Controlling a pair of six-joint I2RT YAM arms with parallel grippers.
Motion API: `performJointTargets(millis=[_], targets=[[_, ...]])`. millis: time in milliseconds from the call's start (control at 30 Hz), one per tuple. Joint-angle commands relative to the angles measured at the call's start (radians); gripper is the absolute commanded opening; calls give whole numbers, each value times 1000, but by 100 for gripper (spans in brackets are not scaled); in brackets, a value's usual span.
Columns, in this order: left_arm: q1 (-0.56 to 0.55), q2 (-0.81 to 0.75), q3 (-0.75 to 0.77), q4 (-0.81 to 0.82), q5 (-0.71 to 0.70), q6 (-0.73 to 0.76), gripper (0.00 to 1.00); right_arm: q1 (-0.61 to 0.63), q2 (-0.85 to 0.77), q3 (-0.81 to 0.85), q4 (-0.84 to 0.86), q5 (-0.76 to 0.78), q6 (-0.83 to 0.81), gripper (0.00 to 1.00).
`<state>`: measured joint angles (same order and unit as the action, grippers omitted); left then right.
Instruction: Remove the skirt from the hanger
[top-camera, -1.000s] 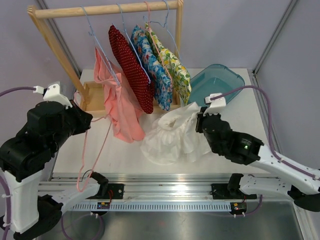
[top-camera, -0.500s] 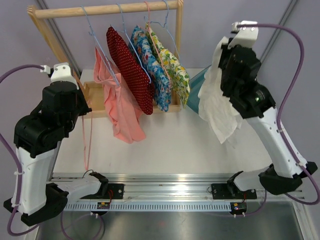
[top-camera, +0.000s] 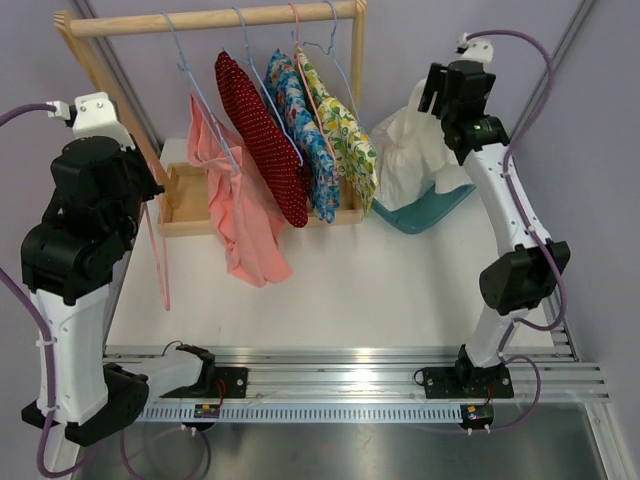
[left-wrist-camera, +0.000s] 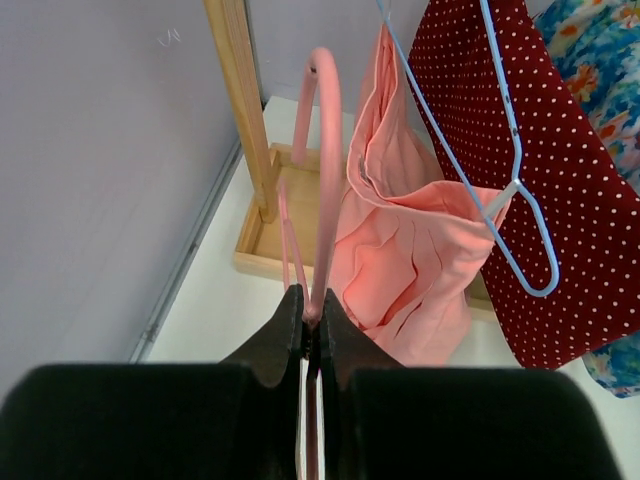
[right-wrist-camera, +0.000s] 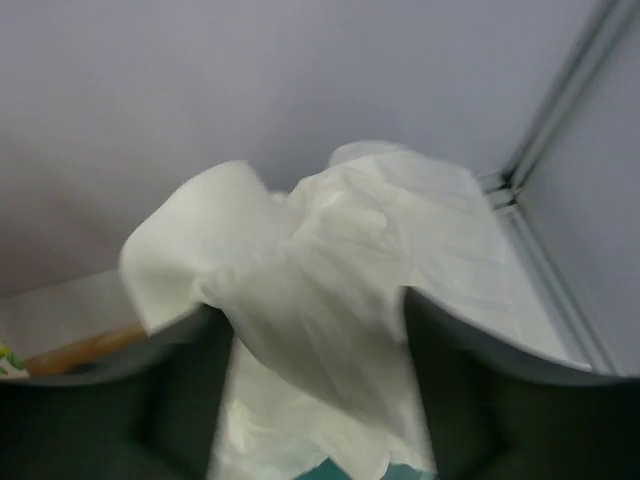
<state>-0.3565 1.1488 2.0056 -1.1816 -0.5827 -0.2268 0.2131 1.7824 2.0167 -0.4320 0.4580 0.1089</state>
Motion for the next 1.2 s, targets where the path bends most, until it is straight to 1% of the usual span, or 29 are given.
performJointTargets(millis=[0, 33, 67, 133, 167, 200, 233, 267, 300, 333, 367, 433, 467, 567, 700, 767, 833, 967, 1033, 1133, 1167], targets=[[77, 29, 39, 152, 137, 95, 0, 2, 90, -61, 0, -195, 75, 94], [124, 54, 44, 171, 173, 104, 0, 2, 107, -73, -25, -208, 90, 100], [149, 66, 62, 192, 243, 115, 0, 0, 121, -113, -31, -212, 118, 99], [224, 94, 71, 221, 334, 132, 0, 2, 114, -180, -12, -226, 156, 100], [249, 116, 74, 255, 416, 138, 0, 0, 98, -221, 7, -238, 205, 100], [270, 126, 79, 275, 461, 142, 0, 0, 54, -319, 30, -258, 231, 99], [309, 135, 78, 295, 499, 145, 0, 0, 28, -372, 85, -310, 259, 99], [330, 155, 81, 331, 567, 132, 0, 2, 0, -482, 117, -338, 309, 99], [352, 163, 82, 352, 607, 123, 0, 2, -53, -539, 156, -370, 333, 99], [388, 173, 84, 371, 627, 112, 0, 2, -79, -593, 221, -422, 357, 99], [402, 198, 91, 397, 661, 101, 0, 2, -101, -681, 249, -444, 388, 99], [431, 230, 131, 415, 681, 96, 0, 6, -144, -751, 310, -501, 411, 100], [444, 244, 146, 434, 714, 87, 0, 11, -153, -798, 323, -513, 410, 99], [475, 295, 182, 487, 796, 78, 0, 25, -179, -863, 346, -532, 396, 100], [485, 351, 258, 523, 834, 66, 0, 29, -201, -914, 364, -548, 388, 99], [488, 388, 315, 531, 804, 57, 0, 28, -205, -926, 360, -548, 380, 99], [496, 434, 350, 534, 804, 53, 0, 28, -215, -934, 358, -562, 380, 99], [510, 471, 341, 579, 784, 40, 0, 28, -248, -961, 364, -590, 380, 99], [508, 479, 314, 640, 787, 47, 0, 29, -261, -972, 363, -601, 379, 100], [519, 544, 399, 643, 771, 55, 0, 32, -285, -992, 360, -611, 379, 99], [528, 567, 409, 657, 780, 26, 0, 37, -294, -1003, 360, -613, 380, 99]])
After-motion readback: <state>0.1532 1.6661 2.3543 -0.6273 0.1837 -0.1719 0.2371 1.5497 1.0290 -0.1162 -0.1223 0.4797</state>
